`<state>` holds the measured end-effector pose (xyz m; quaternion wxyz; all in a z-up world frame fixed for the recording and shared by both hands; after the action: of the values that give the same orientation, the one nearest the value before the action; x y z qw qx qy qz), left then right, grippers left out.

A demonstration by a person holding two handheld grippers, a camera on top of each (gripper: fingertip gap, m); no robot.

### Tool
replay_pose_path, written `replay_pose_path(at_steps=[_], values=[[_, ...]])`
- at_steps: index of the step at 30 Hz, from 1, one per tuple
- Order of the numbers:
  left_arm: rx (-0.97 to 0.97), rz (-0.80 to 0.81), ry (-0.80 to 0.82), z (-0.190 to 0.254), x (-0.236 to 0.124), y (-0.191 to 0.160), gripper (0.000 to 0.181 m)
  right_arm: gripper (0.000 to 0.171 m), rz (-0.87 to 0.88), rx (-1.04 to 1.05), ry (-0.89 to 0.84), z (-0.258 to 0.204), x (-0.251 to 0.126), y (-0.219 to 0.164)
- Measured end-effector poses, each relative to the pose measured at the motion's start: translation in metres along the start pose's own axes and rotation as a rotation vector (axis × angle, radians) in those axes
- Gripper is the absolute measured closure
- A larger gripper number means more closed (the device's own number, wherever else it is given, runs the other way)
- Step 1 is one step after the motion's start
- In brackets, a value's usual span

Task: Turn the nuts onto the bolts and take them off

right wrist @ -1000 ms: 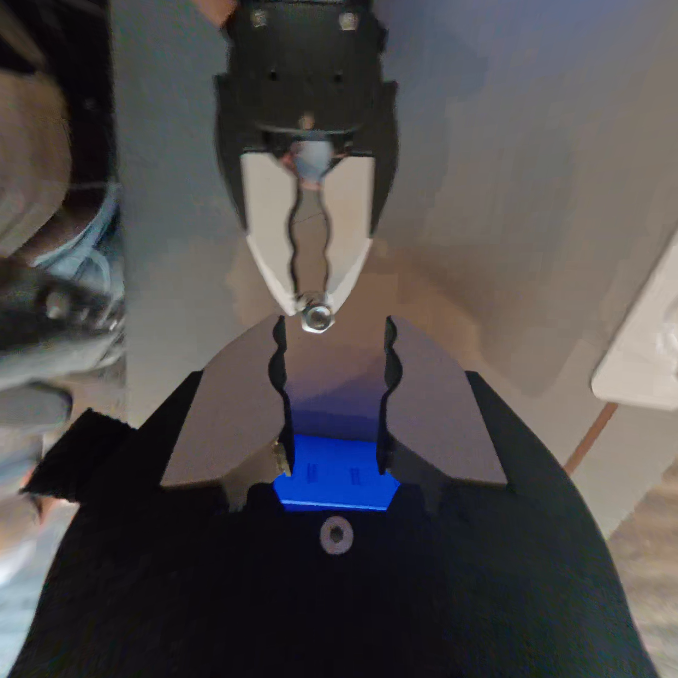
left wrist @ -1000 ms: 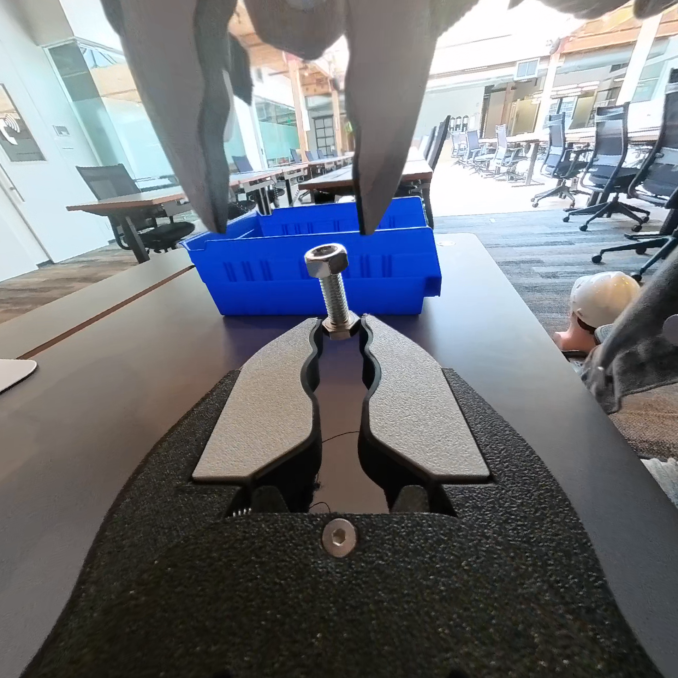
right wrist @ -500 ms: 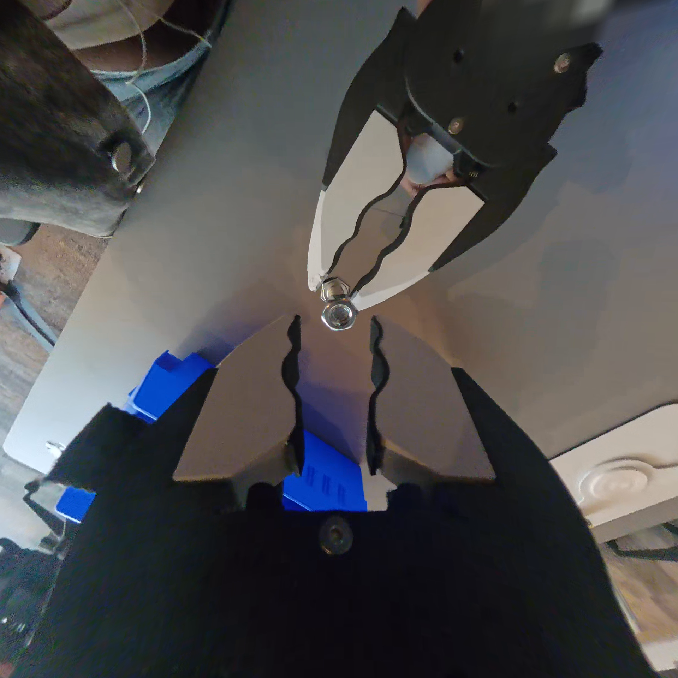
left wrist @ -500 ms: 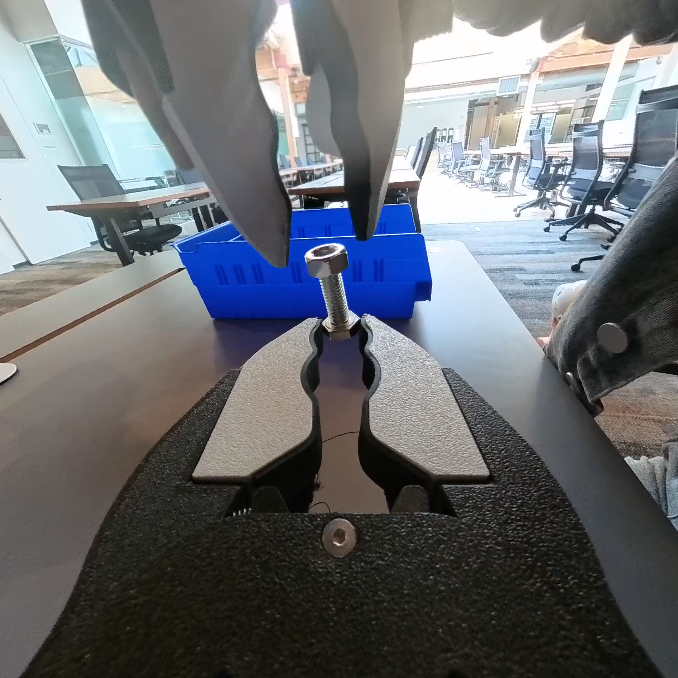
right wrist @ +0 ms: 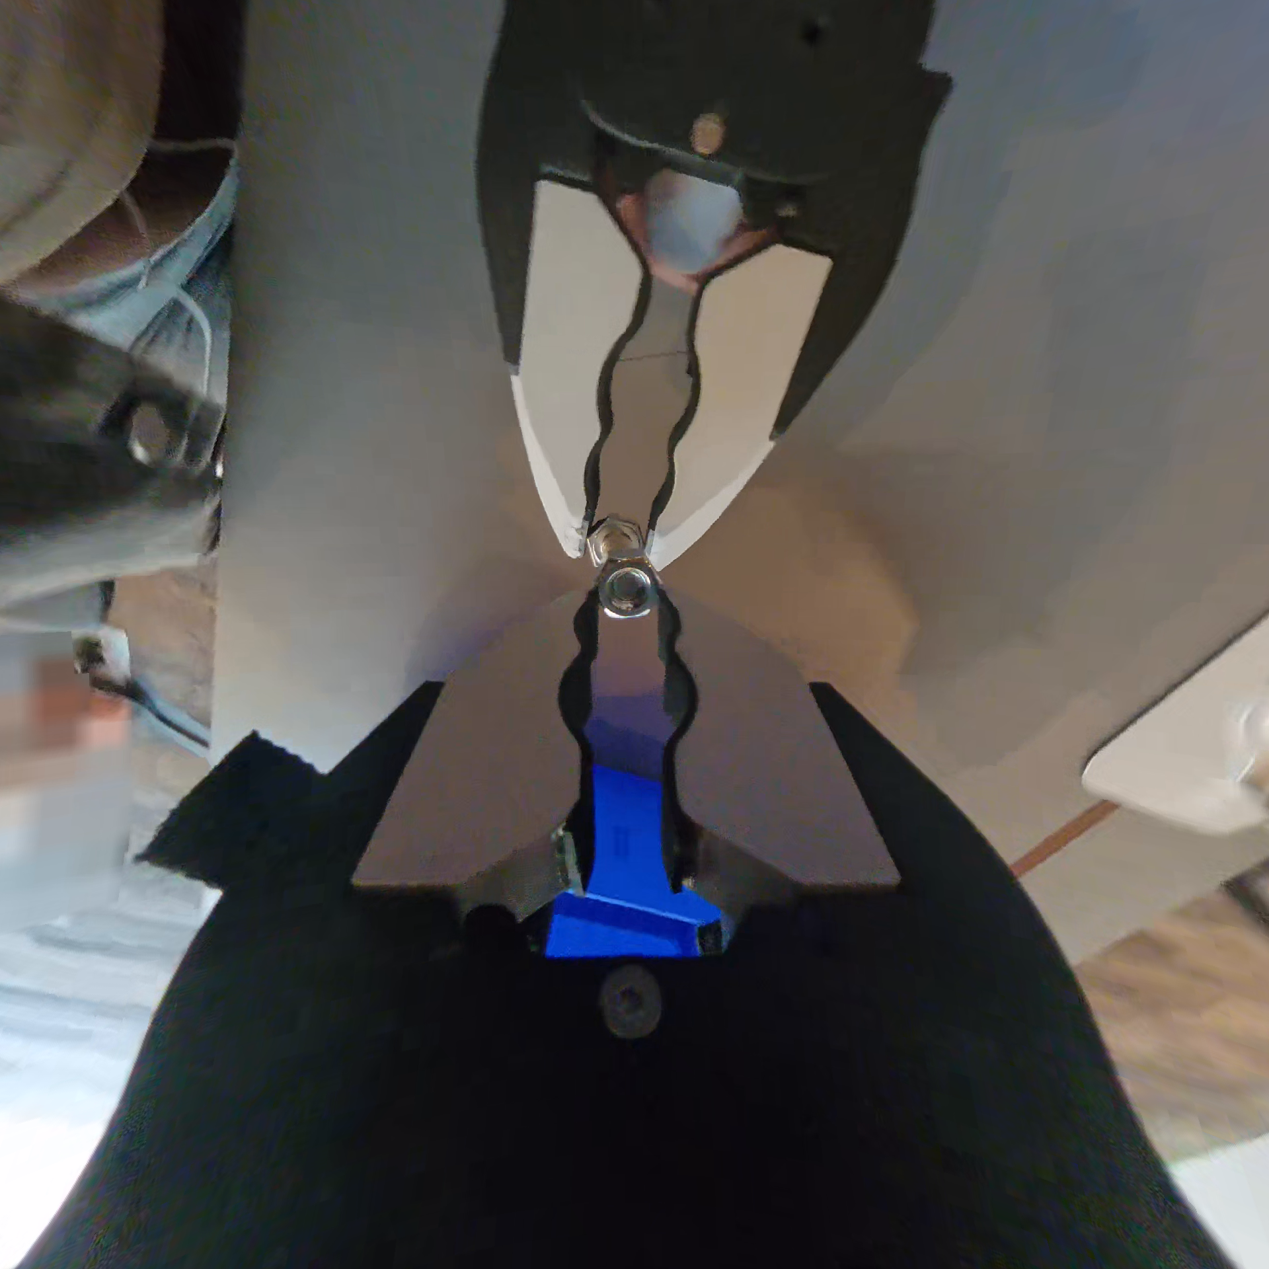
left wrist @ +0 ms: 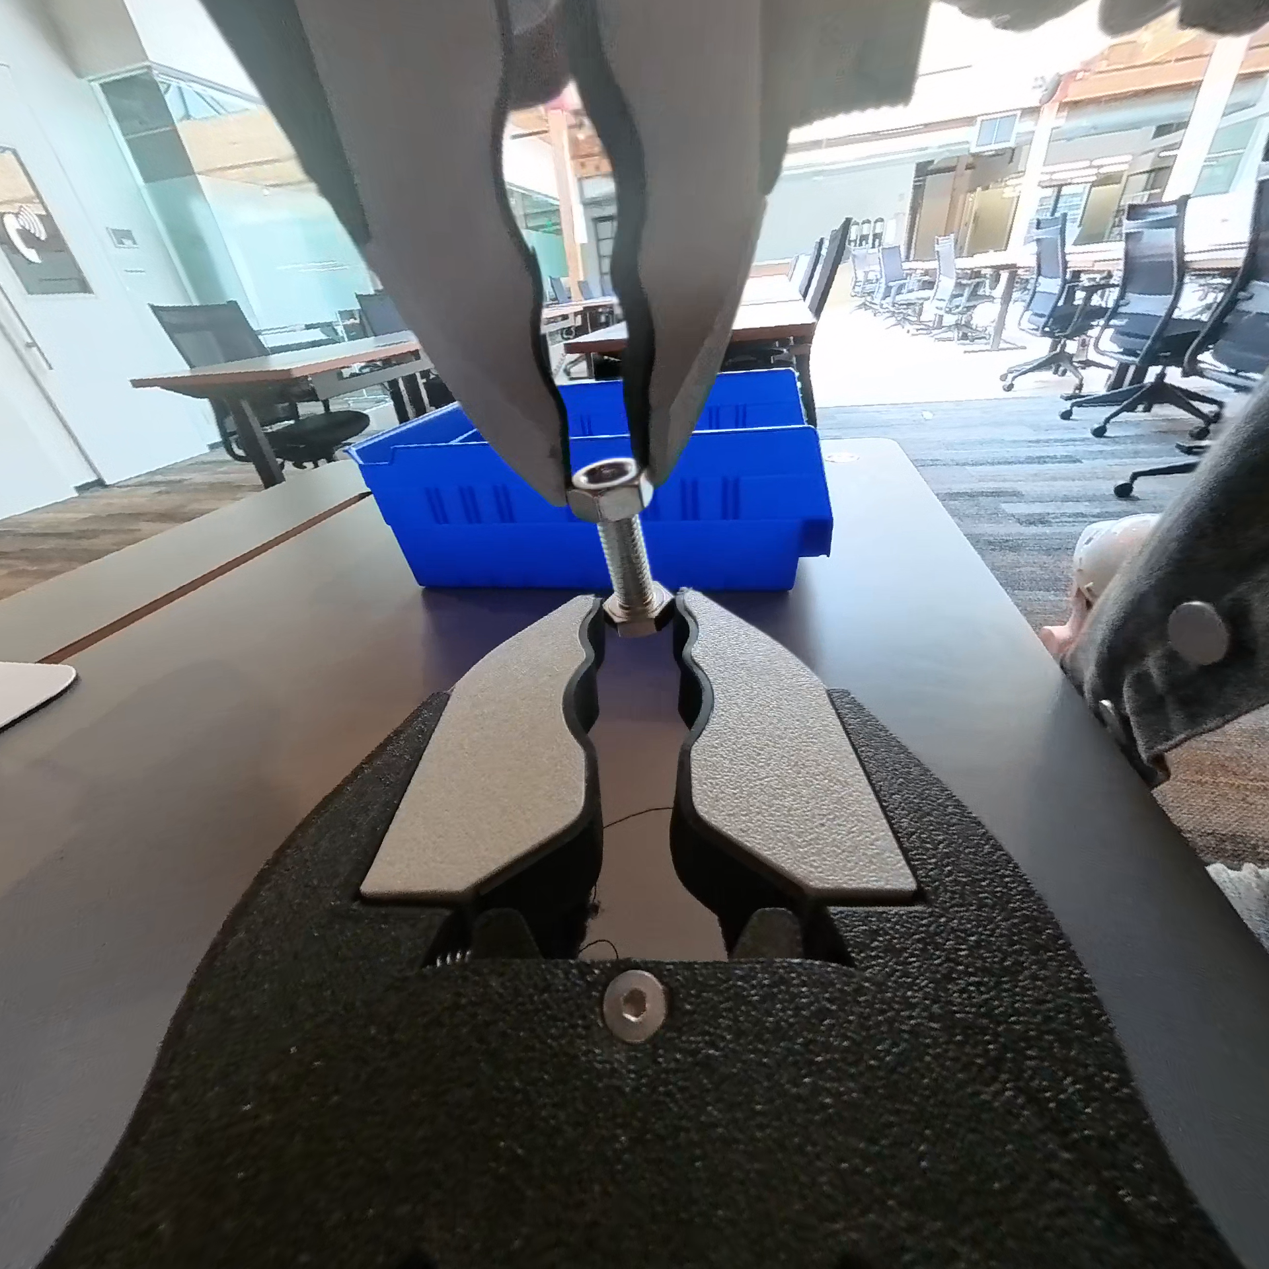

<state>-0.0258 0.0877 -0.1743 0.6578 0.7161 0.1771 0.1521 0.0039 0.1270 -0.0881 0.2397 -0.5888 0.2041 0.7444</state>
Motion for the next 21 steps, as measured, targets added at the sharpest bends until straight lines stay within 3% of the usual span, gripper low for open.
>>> replay_pose_path(at_steps=[6, 9, 15, 21], values=[[0.014, -0.021, 0.037, -0.001, 0.001, -0.001, 0.163, 0.156, -0.095, 0.473, -0.097, -0.008, 0.0, -0.003], [0.026, -0.028, 0.036, 0.001, 0.003, -0.001, 0.163, 0.15, -0.09, 0.609, -0.109, -0.011, 0.0, -0.004], [0.022, -0.02, 0.011, 0.002, 0.003, -0.001, 0.163, 0.132, -0.1, 0.502, -0.146, -0.011, 0.001, -0.003], [0.016, -0.015, -0.006, 0.004, 0.003, 0.0, 0.163, 0.128, 0.026, 0.085, -0.07, -0.003, -0.003, -0.001]])
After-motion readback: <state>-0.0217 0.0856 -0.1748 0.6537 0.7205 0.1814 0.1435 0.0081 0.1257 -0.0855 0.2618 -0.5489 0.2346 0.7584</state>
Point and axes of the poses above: each gripper's, where its closed fingertips meet, x out along the fingers, y out of its top, z = x × y across the jaws, the point moved 6 cm from there along -x, back along the fingers, and after that the axes turned 13 degrees about -y, right-handed, at the moved point
